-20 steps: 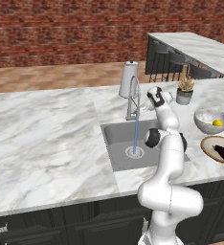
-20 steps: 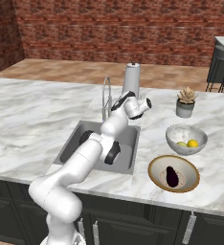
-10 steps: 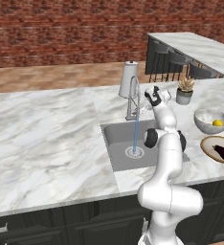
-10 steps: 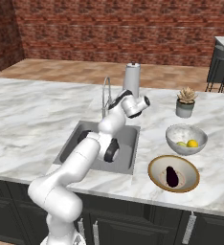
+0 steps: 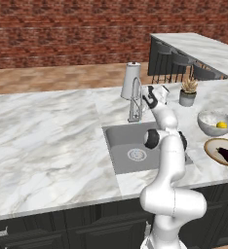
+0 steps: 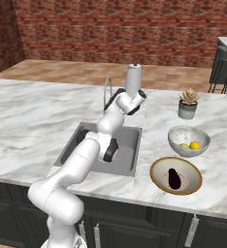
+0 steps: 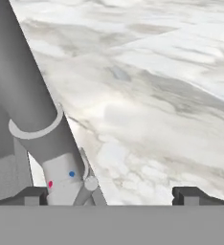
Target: Pick the lemons from the sink and place them in one bowl. Place the eggplant in the other bowl. Then turn off the sink faucet.
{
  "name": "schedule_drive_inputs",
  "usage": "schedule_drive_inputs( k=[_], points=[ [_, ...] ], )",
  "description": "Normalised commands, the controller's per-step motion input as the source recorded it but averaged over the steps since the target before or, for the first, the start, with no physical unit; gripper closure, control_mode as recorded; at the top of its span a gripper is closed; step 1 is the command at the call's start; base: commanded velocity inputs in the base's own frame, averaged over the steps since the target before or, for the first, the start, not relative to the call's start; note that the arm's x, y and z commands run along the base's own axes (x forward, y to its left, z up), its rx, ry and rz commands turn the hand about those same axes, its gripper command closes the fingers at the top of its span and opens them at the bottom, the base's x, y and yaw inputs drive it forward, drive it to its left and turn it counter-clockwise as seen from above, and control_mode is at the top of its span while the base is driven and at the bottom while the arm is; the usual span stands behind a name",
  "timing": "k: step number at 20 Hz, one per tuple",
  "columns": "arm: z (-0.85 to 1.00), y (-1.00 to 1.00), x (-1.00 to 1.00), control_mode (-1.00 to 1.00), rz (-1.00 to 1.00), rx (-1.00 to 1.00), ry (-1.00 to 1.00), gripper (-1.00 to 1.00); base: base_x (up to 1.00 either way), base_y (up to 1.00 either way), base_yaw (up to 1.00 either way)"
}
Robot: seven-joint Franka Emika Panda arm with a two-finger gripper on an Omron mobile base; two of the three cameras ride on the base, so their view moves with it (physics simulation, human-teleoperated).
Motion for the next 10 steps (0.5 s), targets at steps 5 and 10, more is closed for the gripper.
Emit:
schedule_drive_inputs(
  k=[5,10],
  points=[
    [0.01,0.26,0.00,-1.00,0.00,-0.04,-0.01,-1.00,0.00,0.00,0.00],
    [0.00,0.08,-0.33,-1.00,0.00,-0.01,-0.11,-1.00,0.00,0.00,0.00]
  ],
)
